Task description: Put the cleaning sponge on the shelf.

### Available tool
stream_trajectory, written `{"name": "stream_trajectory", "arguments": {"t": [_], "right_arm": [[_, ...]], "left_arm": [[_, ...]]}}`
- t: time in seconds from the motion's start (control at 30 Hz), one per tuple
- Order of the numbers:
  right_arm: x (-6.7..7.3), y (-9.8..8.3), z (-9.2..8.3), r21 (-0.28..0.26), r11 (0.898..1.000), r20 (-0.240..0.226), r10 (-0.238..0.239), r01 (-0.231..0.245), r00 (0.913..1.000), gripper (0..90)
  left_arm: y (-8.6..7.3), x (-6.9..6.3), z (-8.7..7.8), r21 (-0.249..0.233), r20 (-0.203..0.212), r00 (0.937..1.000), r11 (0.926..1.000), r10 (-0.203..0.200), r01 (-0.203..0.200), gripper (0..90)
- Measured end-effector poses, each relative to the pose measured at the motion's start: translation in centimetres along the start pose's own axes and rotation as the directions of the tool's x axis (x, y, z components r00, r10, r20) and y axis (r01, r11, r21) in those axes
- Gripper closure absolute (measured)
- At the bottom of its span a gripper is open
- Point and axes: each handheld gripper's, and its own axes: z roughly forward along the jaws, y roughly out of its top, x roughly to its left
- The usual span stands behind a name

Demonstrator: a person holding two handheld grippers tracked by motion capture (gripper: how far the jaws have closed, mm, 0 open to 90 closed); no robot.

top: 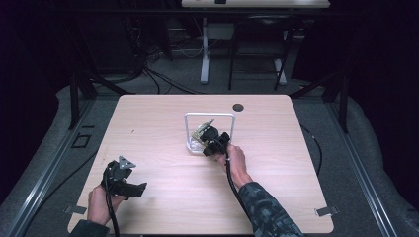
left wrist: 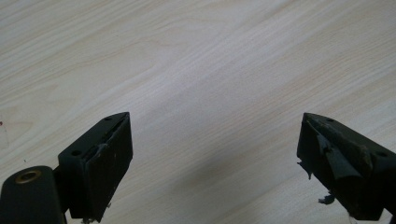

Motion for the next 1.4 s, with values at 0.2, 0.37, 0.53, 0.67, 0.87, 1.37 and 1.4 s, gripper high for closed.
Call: {"name": "stream_trajectory", "arguments": {"t": [0.2, 0.37, 0.53, 0.67, 0.87, 1.37, 1.4], "right_arm": [[-0.1, 0.2, 0.6, 0.011, 1.000, 0.012, 0.012, -0.012, 0.9999, 36.9], [0.2, 0.2, 1.1, 0.018, 1.000, 0.028, 0.014, -0.015, 0.9995, 30.5], [0.0, 0.2, 1.2, 0.017, 1.000, 0.029, 0.023, -0.024, 0.9993, 22.7], [0.1, 0.2, 1.2, 0.009, 1.000, 0.014, 0.017, -0.017, 0.9998, 18.0], [0.4, 0.3, 1.0, -0.006, 1.000, 0.001, -0.001, 0.001, 1.0000, 13.9], [0.3, 0.3, 0.8, -0.037, 0.999, -0.043, 0.008, -0.010, 0.9990, 3.2], [0.3, 0.3, 0.7, -0.041, 0.999, -0.051, 0.012, -0.014, 0.9986, 2.9]], "left_arm": [[0.0, 0.0, 0.0, 0.002, 0.005, 1.0000, 1.0000, 0.000, 0.000, 10.6], [0.0, 0.0, 0.0, 0.004, 0.009, 1.0000, 1.0000, 0.002, -0.002, 10.6], [0.0, 0.0, 0.0, 0.004, 0.011, 0.9999, 1.0000, 0.003, -0.003, 10.7], [0.0, 0.0, 0.1, 0.001, 0.014, 0.9999, 1.0000, 0.001, -0.001, 10.7], [0.0, 0.0, 0.1, 0.003, 0.016, 0.9999, 1.0000, 0.003, -0.003, 10.9], [0.0, 0.0, 0.0, 0.003, 0.017, 0.9999, 1.0000, 0.002, -0.002, 11.3], [0.0, 0.0, 0.0, 0.003, 0.016, 0.9999, 1.0000, 0.003, -0.003, 11.3]]}}
